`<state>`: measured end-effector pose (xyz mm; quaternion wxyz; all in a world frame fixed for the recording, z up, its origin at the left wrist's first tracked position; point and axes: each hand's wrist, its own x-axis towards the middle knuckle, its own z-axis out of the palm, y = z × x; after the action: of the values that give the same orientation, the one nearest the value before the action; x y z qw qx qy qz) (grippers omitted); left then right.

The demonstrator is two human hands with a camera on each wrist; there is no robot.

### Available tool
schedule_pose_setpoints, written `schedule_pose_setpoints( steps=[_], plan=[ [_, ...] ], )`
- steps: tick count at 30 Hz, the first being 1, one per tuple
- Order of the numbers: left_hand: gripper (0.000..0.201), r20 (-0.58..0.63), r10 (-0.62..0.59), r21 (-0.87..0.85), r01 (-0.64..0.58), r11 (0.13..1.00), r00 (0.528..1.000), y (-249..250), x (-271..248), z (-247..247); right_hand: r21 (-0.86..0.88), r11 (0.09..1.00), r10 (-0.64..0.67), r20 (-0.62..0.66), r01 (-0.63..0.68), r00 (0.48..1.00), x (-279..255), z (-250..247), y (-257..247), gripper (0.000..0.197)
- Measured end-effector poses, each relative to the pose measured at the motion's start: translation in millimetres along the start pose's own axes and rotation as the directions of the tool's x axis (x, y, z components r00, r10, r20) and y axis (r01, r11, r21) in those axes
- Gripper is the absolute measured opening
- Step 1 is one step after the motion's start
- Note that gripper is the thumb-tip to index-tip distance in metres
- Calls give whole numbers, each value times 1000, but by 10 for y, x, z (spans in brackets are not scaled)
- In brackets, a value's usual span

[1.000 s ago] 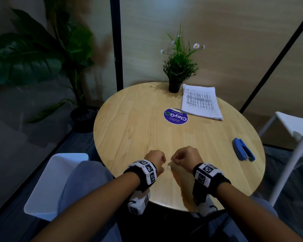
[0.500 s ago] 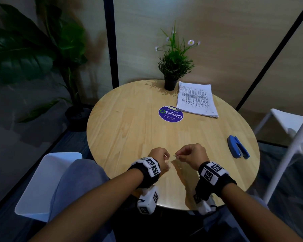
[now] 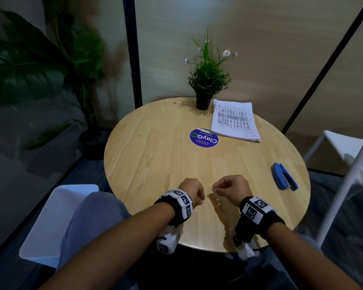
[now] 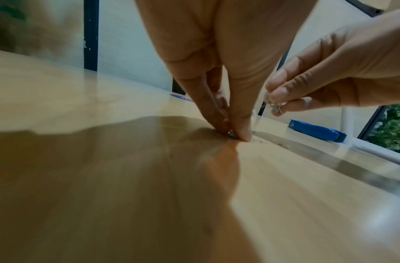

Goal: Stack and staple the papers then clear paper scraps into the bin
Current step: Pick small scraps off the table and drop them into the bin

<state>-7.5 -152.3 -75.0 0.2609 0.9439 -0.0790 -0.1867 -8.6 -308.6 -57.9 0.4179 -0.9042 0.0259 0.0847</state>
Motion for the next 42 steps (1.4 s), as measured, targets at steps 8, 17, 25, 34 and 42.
schedule_pose_setpoints(
  steps=[8, 17, 25, 34, 42],
  plan=[
    [21, 52, 35, 142, -42, 989, 998, 82, 23, -26, -10, 1000, -7, 12, 7, 1000, -26, -7, 2, 15],
    [20, 60, 21, 282, -37, 959, 998, 147, 40, -9, -21, 1000, -1, 12, 1, 1000, -25, 29, -33, 21],
    [15, 32, -17, 88, 14, 996, 999, 54, 71, -84, -26, 999, 26, 10, -26, 1000, 19, 73, -108, 18],
    [13, -158, -21, -269, -23, 963, 987, -330, -120, -678, -57, 998, -3, 6, 3, 1000, 48, 183, -507, 6],
    [10, -353, -103, -420, -60, 905, 930, -1030, -681, -1641, 25, 986, -165, 85, 163, 983, 268, 669, -1382, 5]
  ],
)
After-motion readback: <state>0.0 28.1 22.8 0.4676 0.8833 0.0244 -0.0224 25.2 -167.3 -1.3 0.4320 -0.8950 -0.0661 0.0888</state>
